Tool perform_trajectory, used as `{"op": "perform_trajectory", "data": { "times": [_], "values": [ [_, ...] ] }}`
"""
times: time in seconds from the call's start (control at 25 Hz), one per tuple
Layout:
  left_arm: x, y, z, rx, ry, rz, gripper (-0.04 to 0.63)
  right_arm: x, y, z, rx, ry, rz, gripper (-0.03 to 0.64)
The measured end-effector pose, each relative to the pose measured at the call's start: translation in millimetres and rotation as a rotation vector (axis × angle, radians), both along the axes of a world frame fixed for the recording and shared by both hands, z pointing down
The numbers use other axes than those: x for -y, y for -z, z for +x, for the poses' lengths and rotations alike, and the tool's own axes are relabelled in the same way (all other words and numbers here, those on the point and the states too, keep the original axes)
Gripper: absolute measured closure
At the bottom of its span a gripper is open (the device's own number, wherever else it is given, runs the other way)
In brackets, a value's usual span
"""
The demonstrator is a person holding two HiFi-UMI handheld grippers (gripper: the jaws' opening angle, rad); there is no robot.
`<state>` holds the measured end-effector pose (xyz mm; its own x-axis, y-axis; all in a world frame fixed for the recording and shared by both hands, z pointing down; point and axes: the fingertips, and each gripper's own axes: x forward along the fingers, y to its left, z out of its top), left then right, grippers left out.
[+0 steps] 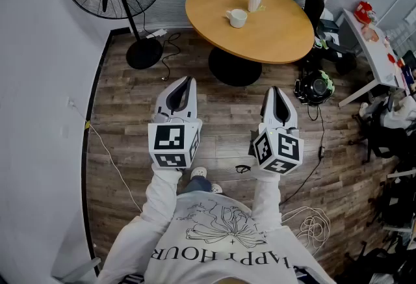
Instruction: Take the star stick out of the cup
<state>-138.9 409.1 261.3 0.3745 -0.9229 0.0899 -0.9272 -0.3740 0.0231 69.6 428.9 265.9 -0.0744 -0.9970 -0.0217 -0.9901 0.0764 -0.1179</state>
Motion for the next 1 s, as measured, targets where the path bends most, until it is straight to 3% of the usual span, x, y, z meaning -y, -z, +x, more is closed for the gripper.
{"op": "perform_trajectory", "data": {
  "times": [1.0],
  "values": [
    [54.5, -16.2, -26.4, -0.011, -0.043, -0.012, 0.588, 48.4, -7.7, -37.6, 0.012, 0.004, 0.023, 0.595]
  ]
}}
